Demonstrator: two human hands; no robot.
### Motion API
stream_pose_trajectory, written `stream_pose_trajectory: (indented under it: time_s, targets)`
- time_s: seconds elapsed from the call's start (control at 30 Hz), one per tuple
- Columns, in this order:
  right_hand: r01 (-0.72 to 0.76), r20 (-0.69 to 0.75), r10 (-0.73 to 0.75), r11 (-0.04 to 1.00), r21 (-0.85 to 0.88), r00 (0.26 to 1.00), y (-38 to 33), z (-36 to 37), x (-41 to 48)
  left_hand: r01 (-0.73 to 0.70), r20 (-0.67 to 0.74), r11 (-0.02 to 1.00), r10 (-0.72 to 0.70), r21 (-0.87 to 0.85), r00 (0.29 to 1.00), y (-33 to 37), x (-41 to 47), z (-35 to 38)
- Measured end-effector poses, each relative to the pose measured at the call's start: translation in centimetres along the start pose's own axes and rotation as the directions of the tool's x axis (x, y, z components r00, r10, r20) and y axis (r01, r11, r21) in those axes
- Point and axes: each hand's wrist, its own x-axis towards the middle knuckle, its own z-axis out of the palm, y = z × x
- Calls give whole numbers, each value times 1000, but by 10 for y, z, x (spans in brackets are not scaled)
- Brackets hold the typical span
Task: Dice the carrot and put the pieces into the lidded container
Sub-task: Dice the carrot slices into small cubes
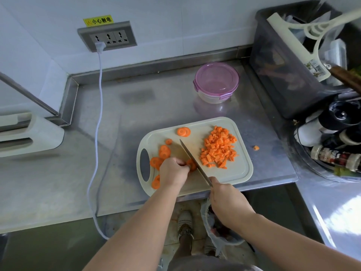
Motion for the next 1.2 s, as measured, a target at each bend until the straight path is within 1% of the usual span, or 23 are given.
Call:
stream_pose_trajectory:
  time_s: [0.17,0.23,0.3,0.37,0.43,0.5,0.63,0.93,1.07,1.2]
  targets:
    - [2,-27,-2,1000,7,1000,2,2,6,-15,-7,1000,15,14,1000,0,-4,0]
    - [24,-66,-23,1000,14,998,5,1,6,-40,-7,999,40,20,999,2,-6,-1]
    - [66,-131,-58,996,61,990,10,-2,4,-54,12,998,54,19,998,3,-8,-2]
    - [107,-167,-91,991,87,982,15,-9,1,-44,29,999,44,6,999,2,-6,-2]
    - [128,-174,-117,990,52,978,18,-15,-2,-23,39,999,24,-25,999,1,-4,-1]
    - [144,-181,-132,988,53,975,20,-18,-4,1,59,998,2,-56,998,1,-2,-3]
    - [139,-141,-128,987,76,982,19,-15,-11,-1,74,1000,3,-31,997,-1,1,-6]
    - [97,-73,-94,995,32,993,8,6,-13,-10,75,1000,10,-5,997,-4,1,-6]
    - [79,-79,-76,996,43,994,6,7,-12,-33,52,998,30,51,998,-3,0,-6]
    - [74,-77,-71,997,34,994,5,9,-10,-30,40,998,28,56,999,-2,-1,-5]
